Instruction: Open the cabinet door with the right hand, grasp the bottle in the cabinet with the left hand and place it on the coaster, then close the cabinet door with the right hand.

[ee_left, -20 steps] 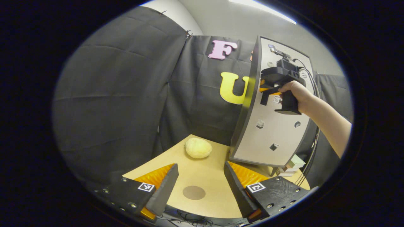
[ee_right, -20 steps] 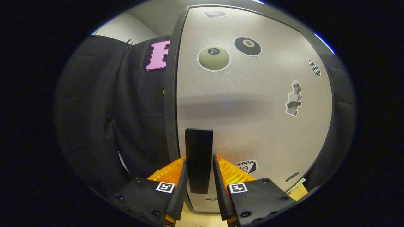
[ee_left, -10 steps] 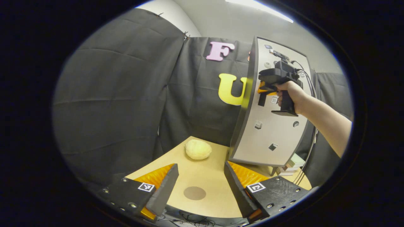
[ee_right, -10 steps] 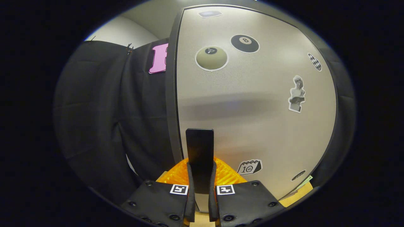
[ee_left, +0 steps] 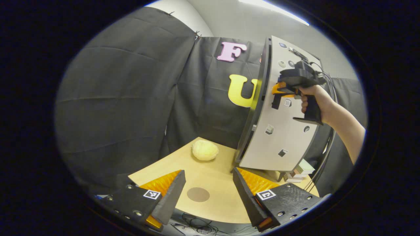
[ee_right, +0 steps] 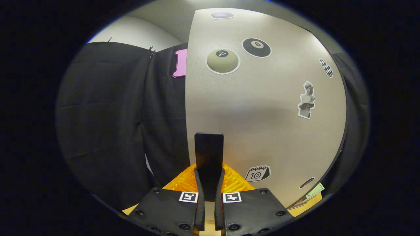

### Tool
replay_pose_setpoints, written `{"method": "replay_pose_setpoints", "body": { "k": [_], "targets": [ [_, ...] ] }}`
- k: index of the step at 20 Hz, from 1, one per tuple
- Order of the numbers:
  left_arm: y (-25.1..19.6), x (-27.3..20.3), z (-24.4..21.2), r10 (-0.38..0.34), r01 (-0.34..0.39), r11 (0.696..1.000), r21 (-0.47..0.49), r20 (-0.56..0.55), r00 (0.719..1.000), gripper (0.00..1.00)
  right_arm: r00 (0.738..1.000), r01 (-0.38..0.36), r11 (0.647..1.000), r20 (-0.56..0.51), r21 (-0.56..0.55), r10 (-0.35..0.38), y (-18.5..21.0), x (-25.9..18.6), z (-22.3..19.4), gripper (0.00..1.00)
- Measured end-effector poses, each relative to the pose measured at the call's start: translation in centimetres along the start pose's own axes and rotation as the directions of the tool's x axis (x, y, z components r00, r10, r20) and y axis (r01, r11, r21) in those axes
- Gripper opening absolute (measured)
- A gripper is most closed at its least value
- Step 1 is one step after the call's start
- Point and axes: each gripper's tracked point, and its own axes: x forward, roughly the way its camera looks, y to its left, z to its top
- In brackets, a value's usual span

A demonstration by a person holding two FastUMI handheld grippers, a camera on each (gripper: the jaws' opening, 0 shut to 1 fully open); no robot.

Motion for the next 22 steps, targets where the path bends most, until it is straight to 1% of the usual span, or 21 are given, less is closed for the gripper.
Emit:
{"method": "replay_pose_setpoints", "body": {
  "k": [1,3,4,5,7,8,9,10,14,17,21,22],
  "targets": [
    [-0.5,-0.4,0.4,0.01,-0.01,1.0,0.0,0.01,1.0,0.87,1.0,-0.024,1.0,-0.005,-0.004,0.024,0.1,-1.1,-0.1,0.13],
    [-1.8,-1.0,1.2,0.024,-0.024,1.0,0.008,0.027,0.999,0.87,0.997,-0.071,0.997,-0.01,-0.008,0.07,-0.1,-1.0,-0.3,0.13],
    [-2.4,-1.5,1.9,0.034,-0.035,0.999,0.016,0.041,0.999,0.9,0.996,-0.092,0.996,-0.01,-0.012,0.092,-0.2,-1.2,-0.3,0.13],
    [-3.1,-2.0,2.7,0.042,-0.043,0.999,0.023,0.059,0.997,0.87,0.994,-0.111,0.994,-0.013,-0.015,0.11,-0.3,-1.3,-0.2,0.14],
    [-4.4,-3.4,3.9,0.052,-0.055,0.998,0.032,0.091,0.995,0.87,0.99,-0.142,0.99,-0.014,-0.017,0.142,-0.5,-1.2,-0.1,0.13],
    [-5.0,-4.4,4.2,0.057,-0.061,0.998,0.036,0.104,0.993,0.9,0.987,-0.159,0.987,-0.017,-0.017,0.158,-0.6,-1.3,-0.2,0.12],
    [-5.8,-5.0,4.4,0.063,-0.068,0.997,0.043,0.109,0.992,0.9,0.985,-0.175,0.985,-0.017,-0.014,0.174,-0.7,-1.5,-0.2,0.13],
    [-6.2,-5.7,4.3,0.07,-0.076,0.996,0.052,0.111,0.991,0.87,0.982,-0.188,0.982,-0.017,-0.01,0.187,-0.9,-1.6,-0.2,0.12],
    [-9.2,-7.4,3.3,0.081,-0.088,0.994,0.067,0.099,0.992,0.87,0.974,-0.228,0.974,0.002,-0.008,0.228,-1.6,-2.6,-0.3,0.13],
    [-12.1,-10.4,1.7,0.076,-0.083,0.994,0.073,0.091,0.993,0.87,0.968,-0.252,0.968,0.016,0.006,0.252,-2.4,-3.2,-0.4,0.13],
    [-15.6,-12.2,0.4,0.059,-0.066,0.994,0.09,0.081,0.995,0.87,0.965,-0.259,0.966,0.036,0.021,0.258,-3.6,-4.0,-0.6,0.12],
    [-16.4,-12.7,0.1,0.054,-0.061,0.994,0.089,0.08,0.995,0.87,0.966,-0.258,0.966,0.04,0.026,0.257,-3.9,-4.2,-0.6,0.13]
  ]
}}
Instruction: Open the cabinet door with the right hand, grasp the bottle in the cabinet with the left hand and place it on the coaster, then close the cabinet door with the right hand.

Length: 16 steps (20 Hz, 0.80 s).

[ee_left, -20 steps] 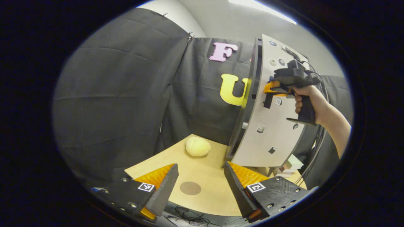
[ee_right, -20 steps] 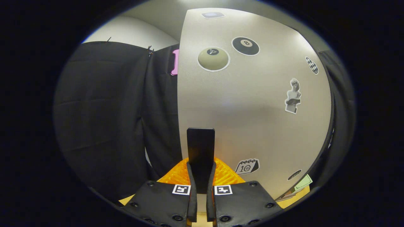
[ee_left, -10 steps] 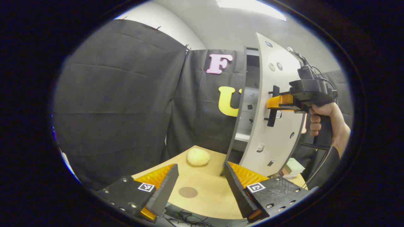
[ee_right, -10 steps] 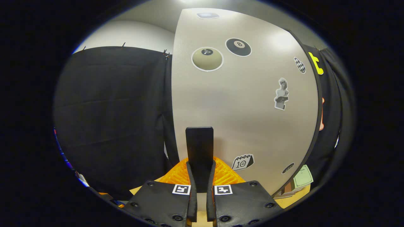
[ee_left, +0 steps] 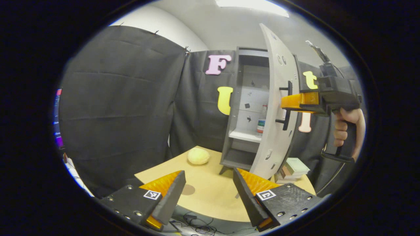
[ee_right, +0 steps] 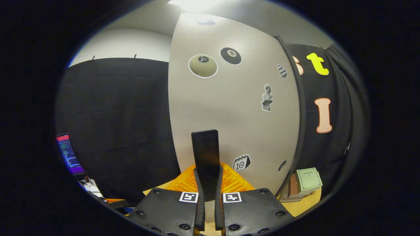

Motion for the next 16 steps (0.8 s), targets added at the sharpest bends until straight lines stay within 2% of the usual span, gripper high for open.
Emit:
{"method": "replay_pose_setpoints", "body": {
  "k": [2,9,13,16],
  "targets": [
    [-1.5,-0.5,-0.5,-0.011,0.011,1.0,-0.005,-0.002,1.0,0.9,1.0,0.008,1.0,0.006,0.005,-0.008,-0.5,-0.6,-0.1,0.13],
    [-5.0,0.4,-0.4,-0.064,0.064,0.998,0.017,0.011,0.998,0.87,0.999,0.041,0.999,0.0,0.021,-0.041,-2.4,-2.4,-0.1,0.13],
    [-5.8,2.9,-1.2,-0.104,0.104,0.995,0.007,-0.013,0.995,0.87,0.995,0.095,0.995,-0.023,0.011,-0.094,-3.9,-3.4,-0.2,0.13],
    [-6.0,5.1,-1.0,-0.148,0.149,0.989,0.023,-0.033,0.988,0.87,0.983,0.178,0.984,-0.05,0.022,-0.177,-5.3,-4.6,-0.3,0.12]
  ]
}}
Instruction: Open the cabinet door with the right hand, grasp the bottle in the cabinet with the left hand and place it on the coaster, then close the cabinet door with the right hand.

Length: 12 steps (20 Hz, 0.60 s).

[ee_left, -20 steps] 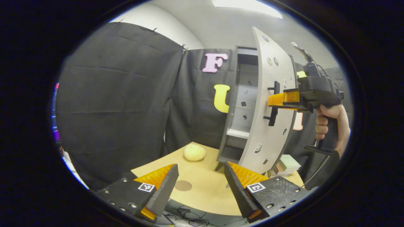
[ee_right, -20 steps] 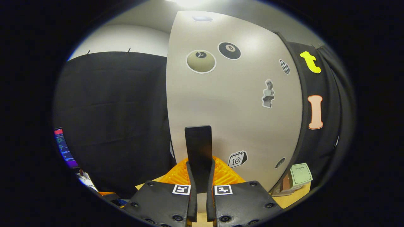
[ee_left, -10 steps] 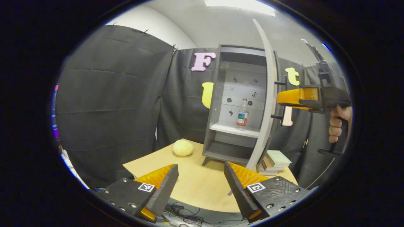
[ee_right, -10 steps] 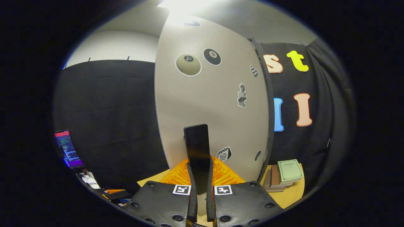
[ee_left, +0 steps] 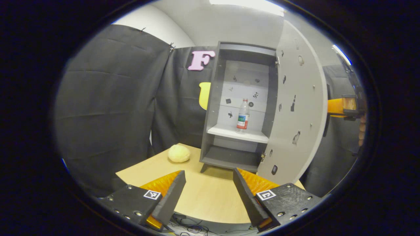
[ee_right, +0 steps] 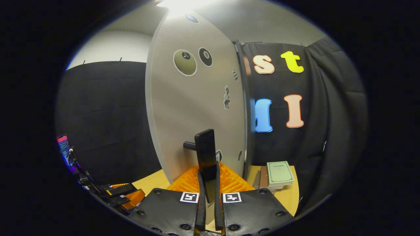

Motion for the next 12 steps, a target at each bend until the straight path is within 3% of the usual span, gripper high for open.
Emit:
{"method": "replay_pose_setpoints", "body": {
  "k": [3,6,9,12],
  "targets": [
    [-0.1,2.6,0.1,-0.059,0.06,0.998,0.006,-0.015,0.998,0.88,0.996,0.093,0.995,0.004,0.028,-0.093,-2.7,-1.2,0.0,0.12],
    [0.4,5.5,0.5,-0.122,0.122,0.992,-0.005,-0.034,0.992,0.88,0.995,0.099,0.988,0.003,0.12,-0.1,-2.3,-0.6,-0.1,0.12],
    [1.1,8.1,1.6,-0.175,0.175,0.985,-0.009,-0.027,0.984,0.9,0.982,0.189,0.981,0.0,0.051,-0.189,-2.8,-0.8,-0.1,0.12],
    [2.3,11.1,2.6,-0.224,0.224,0.975,-0.007,-0.015,0.975,0.9,0.972,0.235,0.966,-0.003,0.111,-0.236,-2.8,-1.7,-0.3,0.11]
  ]
}}
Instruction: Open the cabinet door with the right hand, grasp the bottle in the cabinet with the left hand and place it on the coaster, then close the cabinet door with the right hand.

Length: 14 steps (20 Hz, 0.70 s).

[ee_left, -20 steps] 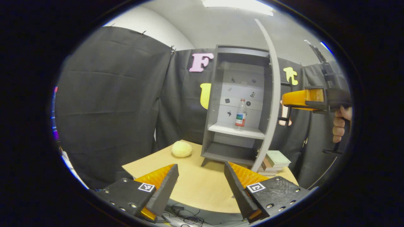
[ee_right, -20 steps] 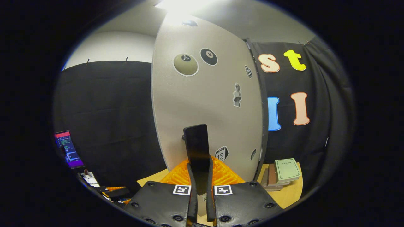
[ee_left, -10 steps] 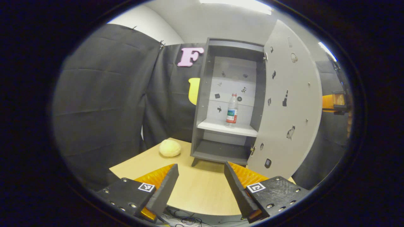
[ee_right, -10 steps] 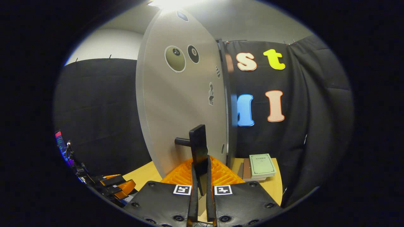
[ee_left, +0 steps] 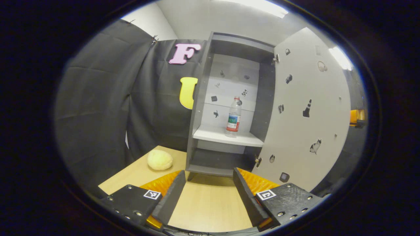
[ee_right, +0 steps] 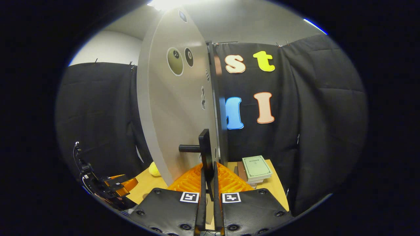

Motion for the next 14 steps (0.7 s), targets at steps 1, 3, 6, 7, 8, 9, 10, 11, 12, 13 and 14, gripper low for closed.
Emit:
{"method": "replay_pose_setpoints", "body": {
  "k": [1,3,6,7,8,9,10,11,12,13,14],
  "targets": [
    [0.6,1.1,0.2,-0.016,0.016,1.0,0.002,-0.001,1.0,0.87,1.0,0.003,0.999,0.01,0.037,-0.003,0.1,-0.1,0.3,0.11],
    [1.8,2.7,0.6,-0.045,0.045,0.999,0.007,-0.002,0.999,0.87,1.0,0.008,0.999,0.023,0.044,-0.009,0.2,-1.1,0.3,0.12],
    [2.8,5.1,1.5,-0.097,0.097,0.995,0.019,-0.011,0.995,0.87,0.997,0.065,0.998,0.046,0.017,-0.066,-0.7,-3.8,0.2,0.12],
    [2.9,6.0,1.9,-0.12,0.12,0.992,0.027,-0.011,0.993,0.87,0.992,0.106,0.994,0.06,0.024,-0.108,-1.3,-4.8,0.3,0.11],
    [2.9,6.6,2.2,-0.142,0.142,0.989,0.039,-0.014,0.99,0.9,0.985,0.152,0.988,0.074,0.041,-0.154,-2.0,-5.8,0.6,0.1],
    [2.9,7.4,2.6,-0.164,0.165,0.985,0.054,-0.014,0.986,0.9,0.975,0.198,0.978,0.089,0.064,-0.203,-2.9,-6.7,0.8,0.08],
    [2.7,8.0,3.2,-0.189,0.189,0.98,0.067,-0.007,0.982,0.87,0.962,0.241,0.967,0.108,0.085,-0.249,-3.8,-7.5,1.1,0.08],
    [2.3,8.8,3.8,-0.212,0.211,0.975,0.075,-0.003,0.977,0.87,0.946,0.293,0.951,0.116,0.103,-0.304,-4.8,-8.1,1.4,0.08],
    [1.9,9.3,4.4,-0.23,0.229,0.97,0.077,-0.001,0.973,0.88,0.931,0.334,0.936,0.119,0.108,-0.345,-5.8,-8.7,1.5,0.08],
    [1.4,10.0,5.2,-0.243,0.243,0.968,0.069,-0.005,0.97,0.9,0.915,0.372,0.922,0.126,0.103,-0.384,-6.8,-9.1,1.6,0.08],
    [0.7,10.5,6.2,-0.266,0.265,0.963,0.055,-0.001,0.964,0.88,0.9,0.404,0.91,0.134,0.097,-0.414,-7.7,-9.4,2.3,0.08]
  ]
}}
